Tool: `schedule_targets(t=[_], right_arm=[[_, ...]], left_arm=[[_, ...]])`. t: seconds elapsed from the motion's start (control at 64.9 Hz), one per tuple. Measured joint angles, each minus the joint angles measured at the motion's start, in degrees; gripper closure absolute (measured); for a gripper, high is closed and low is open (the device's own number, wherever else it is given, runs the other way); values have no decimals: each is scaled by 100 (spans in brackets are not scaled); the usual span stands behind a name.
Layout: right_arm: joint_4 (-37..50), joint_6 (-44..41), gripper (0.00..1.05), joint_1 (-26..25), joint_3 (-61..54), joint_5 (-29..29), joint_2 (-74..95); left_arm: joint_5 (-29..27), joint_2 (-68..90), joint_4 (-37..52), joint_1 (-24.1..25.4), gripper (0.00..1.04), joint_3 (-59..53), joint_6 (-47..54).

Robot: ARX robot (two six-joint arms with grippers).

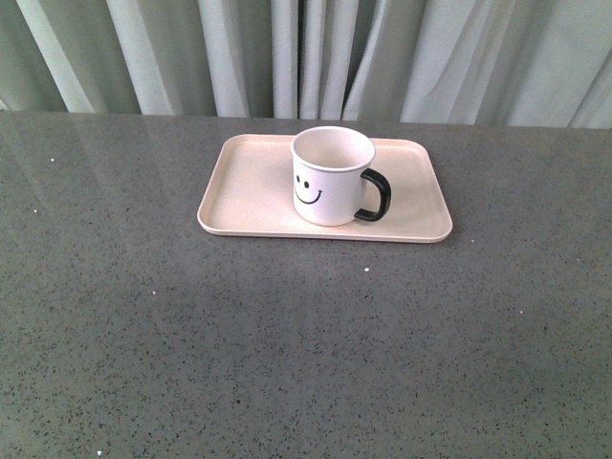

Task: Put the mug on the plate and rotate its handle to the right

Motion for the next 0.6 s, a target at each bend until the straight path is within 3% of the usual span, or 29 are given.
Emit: schedule_targets(t=[0.154,0.262,0.539,0.601], right_arm=[[0,0,9,0,0,0,0],[0,0,9,0,0,2,0],[0,0,9,0,0,0,0],[0,0,9,0,0,2,0]], left_arm=[[0,-286,-284,0,103,0,0],[0,-1084,-1235,0,103,2,2],[0,-1198,-1300,2,103,2,7],[0,-1198,-1300,2,94,2,7]])
